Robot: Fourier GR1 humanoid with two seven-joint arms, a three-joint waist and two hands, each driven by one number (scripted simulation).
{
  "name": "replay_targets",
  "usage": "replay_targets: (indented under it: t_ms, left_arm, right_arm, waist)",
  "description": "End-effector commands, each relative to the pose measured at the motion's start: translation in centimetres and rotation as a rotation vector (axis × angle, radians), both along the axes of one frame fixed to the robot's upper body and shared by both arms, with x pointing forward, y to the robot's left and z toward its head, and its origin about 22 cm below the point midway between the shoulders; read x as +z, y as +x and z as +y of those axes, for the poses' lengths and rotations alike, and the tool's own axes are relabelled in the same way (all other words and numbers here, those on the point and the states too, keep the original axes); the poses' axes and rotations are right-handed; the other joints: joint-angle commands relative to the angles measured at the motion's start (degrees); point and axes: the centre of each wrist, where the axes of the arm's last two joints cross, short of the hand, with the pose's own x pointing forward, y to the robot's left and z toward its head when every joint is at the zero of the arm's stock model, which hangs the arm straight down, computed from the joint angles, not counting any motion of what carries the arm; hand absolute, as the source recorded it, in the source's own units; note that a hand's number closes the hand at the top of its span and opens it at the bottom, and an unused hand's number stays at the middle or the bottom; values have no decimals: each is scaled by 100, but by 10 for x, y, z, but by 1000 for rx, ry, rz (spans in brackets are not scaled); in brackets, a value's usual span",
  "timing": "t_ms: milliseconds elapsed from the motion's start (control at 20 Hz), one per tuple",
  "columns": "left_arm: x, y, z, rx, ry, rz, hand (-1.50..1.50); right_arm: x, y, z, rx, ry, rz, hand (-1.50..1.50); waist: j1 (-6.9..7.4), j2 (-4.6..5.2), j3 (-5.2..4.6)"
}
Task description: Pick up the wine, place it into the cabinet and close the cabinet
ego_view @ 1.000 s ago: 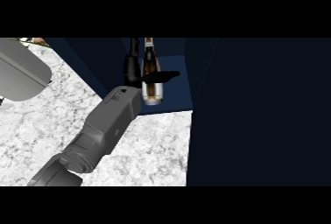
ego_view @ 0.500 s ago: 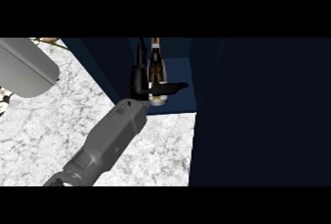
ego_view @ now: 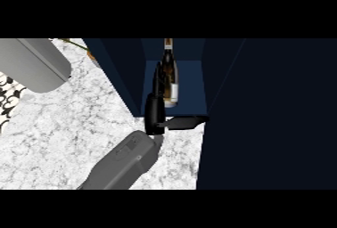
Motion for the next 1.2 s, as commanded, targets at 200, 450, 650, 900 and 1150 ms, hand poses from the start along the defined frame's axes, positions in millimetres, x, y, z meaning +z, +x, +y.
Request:
replay_targets:
  t_ms: [200, 450, 650, 900, 1150]
  left_arm:
    - [12, -66, -13, -76, -83, -26, -150]
    - [11, -110, 47, -90, -66, -11, -150]
    - [22, -160, 60, -80, -74, 14, 150]
    - [7, -172, 100, -130, -19, 47, 150]
    - [11, -180, 127, -117, 16, 29, 150]
  right_arm:
    - [7, -24, -8, -35, -4, -10, -150]
    - [11, -13, -15, -43, -28, -10, -150]
    - [3, -24, -10, -51, -71, 9, -150]
    - [1, -16, -21, 23, -201, 43, 150]
    - [12, -35, -24, 232, -315, 15, 150]
  waist:
    - [40, 2, 0]
    - [83, 1, 0]
    - [96, -10, 2]
    - [90, 8, -2]
    - [30, -9, -2]
